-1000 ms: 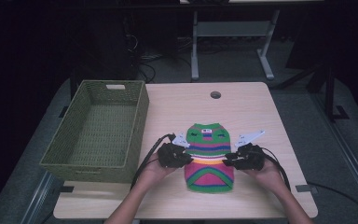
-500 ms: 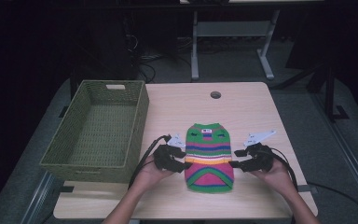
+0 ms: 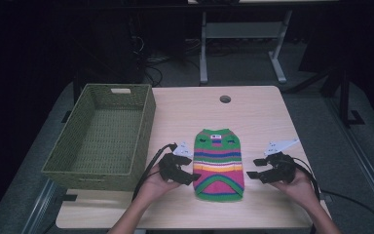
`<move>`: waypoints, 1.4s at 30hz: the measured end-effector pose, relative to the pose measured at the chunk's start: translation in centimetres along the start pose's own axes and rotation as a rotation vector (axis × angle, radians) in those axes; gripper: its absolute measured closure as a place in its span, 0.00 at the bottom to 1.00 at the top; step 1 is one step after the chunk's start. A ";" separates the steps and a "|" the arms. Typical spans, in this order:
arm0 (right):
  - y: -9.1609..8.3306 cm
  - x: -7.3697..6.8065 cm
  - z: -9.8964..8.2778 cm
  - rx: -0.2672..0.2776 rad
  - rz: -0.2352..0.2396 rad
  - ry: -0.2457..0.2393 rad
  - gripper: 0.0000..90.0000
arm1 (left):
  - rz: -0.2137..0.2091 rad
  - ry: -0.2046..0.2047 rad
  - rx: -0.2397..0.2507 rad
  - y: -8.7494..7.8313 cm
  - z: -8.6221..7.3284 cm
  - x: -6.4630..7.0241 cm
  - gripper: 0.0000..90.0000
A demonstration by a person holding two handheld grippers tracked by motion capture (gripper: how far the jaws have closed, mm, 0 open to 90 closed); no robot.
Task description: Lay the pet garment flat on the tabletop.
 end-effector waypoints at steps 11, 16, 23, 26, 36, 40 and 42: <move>-1.6 0.1 -1.2 0.011 -0.014 0.025 0.41 | 0.013 0.016 0.015 -1.1 -0.9 0.5 0.35; -2.4 0.4 -2.1 0.015 -0.029 0.030 0.40 | 0.015 0.014 0.016 -1.6 -1.5 0.8 0.34; -3.3 0.6 -3.0 0.013 -0.045 0.047 0.40 | 0.030 0.009 0.013 -2.3 -2.4 0.9 0.33; -3.6 0.5 -3.4 0.016 -0.048 0.050 0.39 | 0.030 0.013 0.016 -2.6 -2.6 1.1 0.33; -4.8 0.5 -4.3 0.028 -0.068 0.062 0.37 | 0.038 0.003 0.017 -3.6 -3.6 1.2 0.32; -5.4 0.7 -4.6 0.043 -0.077 0.047 0.37 | 0.040 -0.003 0.016 -4.0 -4.0 1.2 0.31; -5.6 0.5 -4.7 0.045 -0.081 0.057 0.36 | 0.039 -0.009 0.015 -4.1 -4.3 1.4 0.31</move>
Point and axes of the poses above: each handheld gripper's, and its own axes: y roughly forward along the jaws, z roughly out of its top, x roughly to its right, the point moved 10 cm from there along y, roughly forward along the jaws, and after that the axes turned 15 degrees about x, right-handed, at the moved point
